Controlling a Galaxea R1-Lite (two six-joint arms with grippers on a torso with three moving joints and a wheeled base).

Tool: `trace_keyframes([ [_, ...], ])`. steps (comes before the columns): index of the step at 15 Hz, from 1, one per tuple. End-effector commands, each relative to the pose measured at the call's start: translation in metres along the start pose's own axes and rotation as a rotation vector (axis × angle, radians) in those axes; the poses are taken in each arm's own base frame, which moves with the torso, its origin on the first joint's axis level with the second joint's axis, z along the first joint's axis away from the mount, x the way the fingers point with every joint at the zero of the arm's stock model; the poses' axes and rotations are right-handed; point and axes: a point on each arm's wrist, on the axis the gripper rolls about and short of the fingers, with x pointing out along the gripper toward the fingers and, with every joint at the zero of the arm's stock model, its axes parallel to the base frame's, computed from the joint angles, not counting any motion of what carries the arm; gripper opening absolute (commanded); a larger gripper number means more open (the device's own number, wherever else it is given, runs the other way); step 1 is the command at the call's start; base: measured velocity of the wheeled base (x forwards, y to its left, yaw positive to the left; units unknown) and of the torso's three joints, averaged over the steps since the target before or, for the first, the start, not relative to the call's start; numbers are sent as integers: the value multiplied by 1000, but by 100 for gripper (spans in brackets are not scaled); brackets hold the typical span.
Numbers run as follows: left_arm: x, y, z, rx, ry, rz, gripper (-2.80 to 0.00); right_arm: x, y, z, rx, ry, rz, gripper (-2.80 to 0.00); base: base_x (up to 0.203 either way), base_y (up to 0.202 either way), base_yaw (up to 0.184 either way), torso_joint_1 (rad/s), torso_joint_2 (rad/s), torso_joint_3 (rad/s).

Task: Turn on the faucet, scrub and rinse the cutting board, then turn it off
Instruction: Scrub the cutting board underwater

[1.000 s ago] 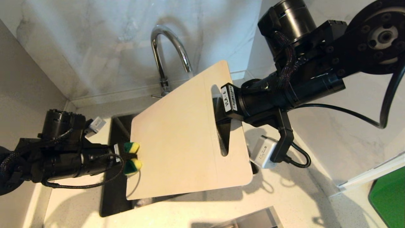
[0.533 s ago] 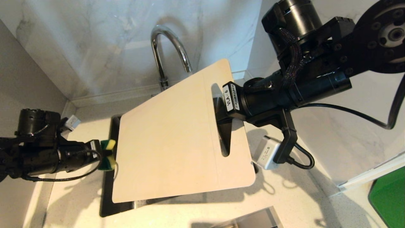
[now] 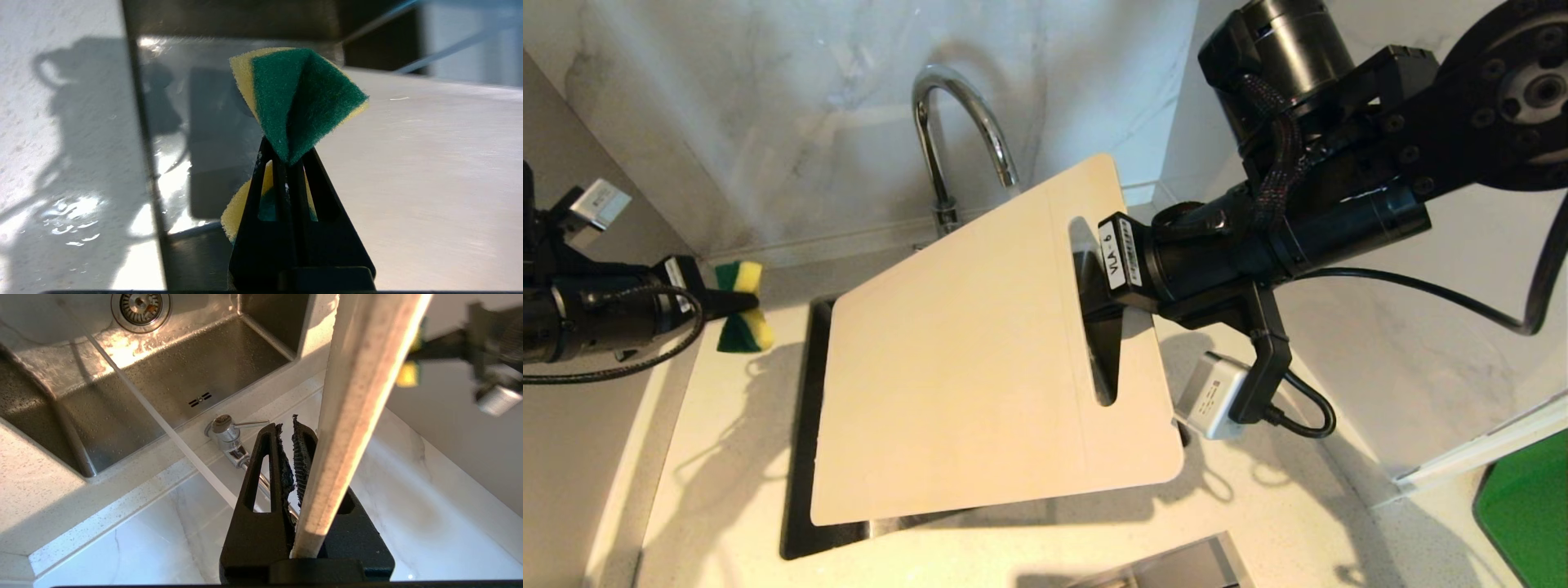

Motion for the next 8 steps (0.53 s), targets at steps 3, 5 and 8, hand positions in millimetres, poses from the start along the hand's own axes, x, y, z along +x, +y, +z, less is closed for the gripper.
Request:
trace_keyframes([
  [3,-40,-59,-4,48,39,-202,-280,2,1,0,-13,-8,0,-280,0,0,0,0,0,0],
  [5,-45,-86,-18,85,93,-264,-280,1,0,0,-14,-6,-1,-280,0,0,0,0,0,0],
  [8,-37,-130,-53,172,173,-299,-280,1,0,0,-14,-6,-1,-280,0,0,0,0,0,0],
])
